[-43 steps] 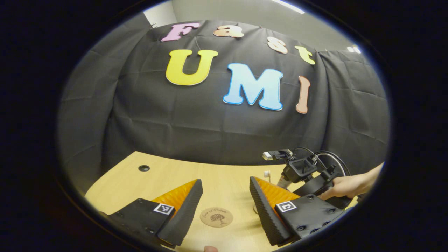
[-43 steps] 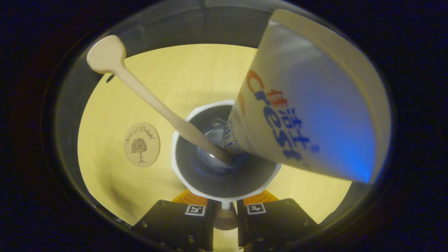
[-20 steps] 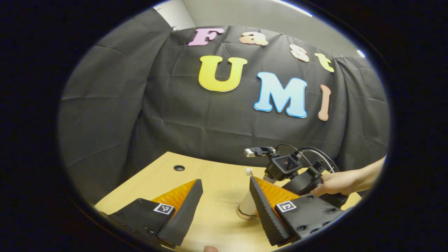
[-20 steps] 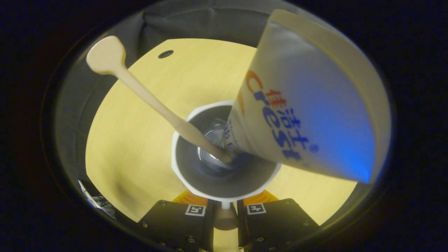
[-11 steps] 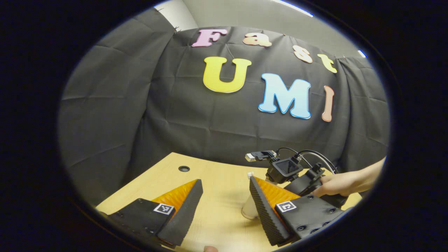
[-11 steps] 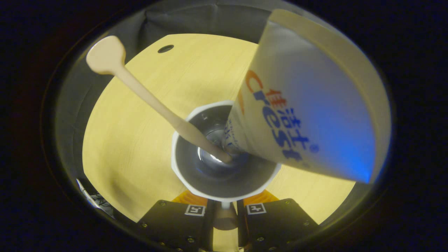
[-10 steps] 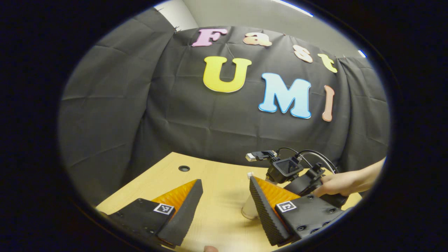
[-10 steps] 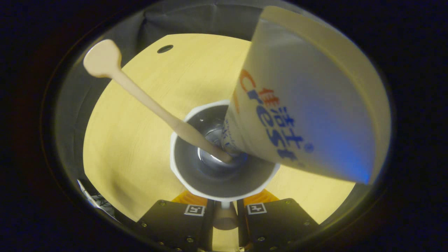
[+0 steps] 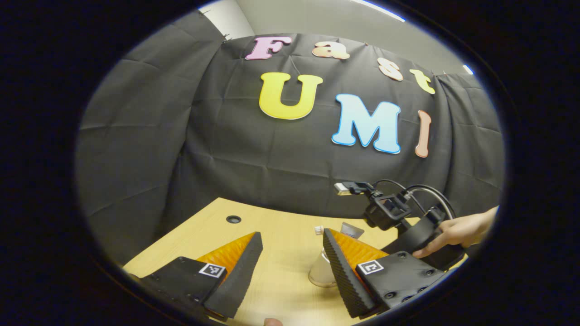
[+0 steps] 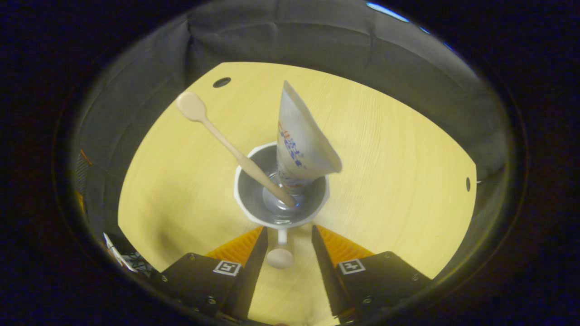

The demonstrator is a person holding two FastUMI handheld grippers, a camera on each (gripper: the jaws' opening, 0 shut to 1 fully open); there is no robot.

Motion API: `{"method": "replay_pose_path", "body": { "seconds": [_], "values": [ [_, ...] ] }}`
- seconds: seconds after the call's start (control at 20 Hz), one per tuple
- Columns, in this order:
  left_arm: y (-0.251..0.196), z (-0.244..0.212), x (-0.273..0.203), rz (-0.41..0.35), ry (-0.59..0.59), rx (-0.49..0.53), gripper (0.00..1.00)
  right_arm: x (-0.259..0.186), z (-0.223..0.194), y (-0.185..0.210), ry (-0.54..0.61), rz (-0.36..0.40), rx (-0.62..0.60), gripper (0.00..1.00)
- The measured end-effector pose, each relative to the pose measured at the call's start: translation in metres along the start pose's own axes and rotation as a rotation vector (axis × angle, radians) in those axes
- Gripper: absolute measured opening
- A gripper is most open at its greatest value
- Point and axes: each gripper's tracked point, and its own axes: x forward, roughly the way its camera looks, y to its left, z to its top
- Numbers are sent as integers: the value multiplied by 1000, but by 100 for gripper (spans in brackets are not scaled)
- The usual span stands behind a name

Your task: Put the toothbrush and toothpaste on the desktop into the cup, then pick up the cup and place it on the coaster on the desktop.

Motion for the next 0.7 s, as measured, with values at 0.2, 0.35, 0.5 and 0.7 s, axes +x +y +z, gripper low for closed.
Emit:
{"method": "replay_pose_path", "body": {
  "seconds": [0.2,0.35,0.5,0.7],
  "values": [
    [-12,5,8,-19,-8,15,90,-24,-14,-3,-63,37,44,77],
    [-26,11,13,-36,-21,37,90,-54,-24,-13,-143,57,101,91],
    [-50,17,16,-71,-30,49,90,-88,-31,-28,-255,56,175,90],
    [-85,31,14,-118,-51,51,90,-144,-40,-68,-419,-39,222,90]
  ]
}}
